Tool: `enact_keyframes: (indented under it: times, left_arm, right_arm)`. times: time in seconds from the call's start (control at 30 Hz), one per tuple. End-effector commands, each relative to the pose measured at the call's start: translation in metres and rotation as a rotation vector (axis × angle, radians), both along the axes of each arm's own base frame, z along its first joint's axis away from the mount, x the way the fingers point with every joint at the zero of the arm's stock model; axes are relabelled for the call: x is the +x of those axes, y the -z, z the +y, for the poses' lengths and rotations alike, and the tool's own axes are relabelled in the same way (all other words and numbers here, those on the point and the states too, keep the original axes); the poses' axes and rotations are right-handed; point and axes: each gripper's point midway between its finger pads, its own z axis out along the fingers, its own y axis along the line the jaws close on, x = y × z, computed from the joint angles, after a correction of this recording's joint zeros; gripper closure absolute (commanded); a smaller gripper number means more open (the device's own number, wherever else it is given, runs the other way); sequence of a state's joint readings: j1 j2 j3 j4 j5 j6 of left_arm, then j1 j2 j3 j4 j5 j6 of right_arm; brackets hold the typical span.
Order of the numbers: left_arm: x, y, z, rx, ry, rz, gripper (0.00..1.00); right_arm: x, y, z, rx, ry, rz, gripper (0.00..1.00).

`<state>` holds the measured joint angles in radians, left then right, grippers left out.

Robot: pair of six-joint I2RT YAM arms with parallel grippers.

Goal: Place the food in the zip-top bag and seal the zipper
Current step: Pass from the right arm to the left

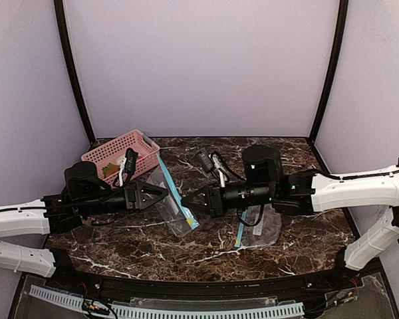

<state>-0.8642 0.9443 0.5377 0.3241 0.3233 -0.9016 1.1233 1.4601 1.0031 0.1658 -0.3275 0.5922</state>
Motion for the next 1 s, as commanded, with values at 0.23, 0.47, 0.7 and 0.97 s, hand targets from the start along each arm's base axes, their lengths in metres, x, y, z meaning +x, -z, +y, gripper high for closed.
enact_keyframes:
  times: [0.23, 0.47, 0.7, 0.97]
  left_arm:
    - [-0.017, -0.051, -0.003, -0.165, 0.087, -0.134, 0.64]
    - [-0.015, -0.063, 0.007, -0.191, 0.040, -0.171, 0.68]
    - [-0.013, -0.070, 0.016, -0.201, -0.006, -0.192, 0.72]
    - [-0.012, -0.071, 0.024, -0.202, -0.043, -0.195, 0.73]
  right_arm:
    - [-0.033, -0.040, -0.006, 0.183, -0.195, 0.003, 1.00]
    - [-0.037, -0.038, -0.007, 0.183, -0.213, 0.014, 1.00]
    - [-0.040, -0.042, -0.007, 0.202, -0.230, 0.015, 1.00]
    - [-0.042, -0.042, -0.007, 0.205, -0.240, 0.021, 1.00]
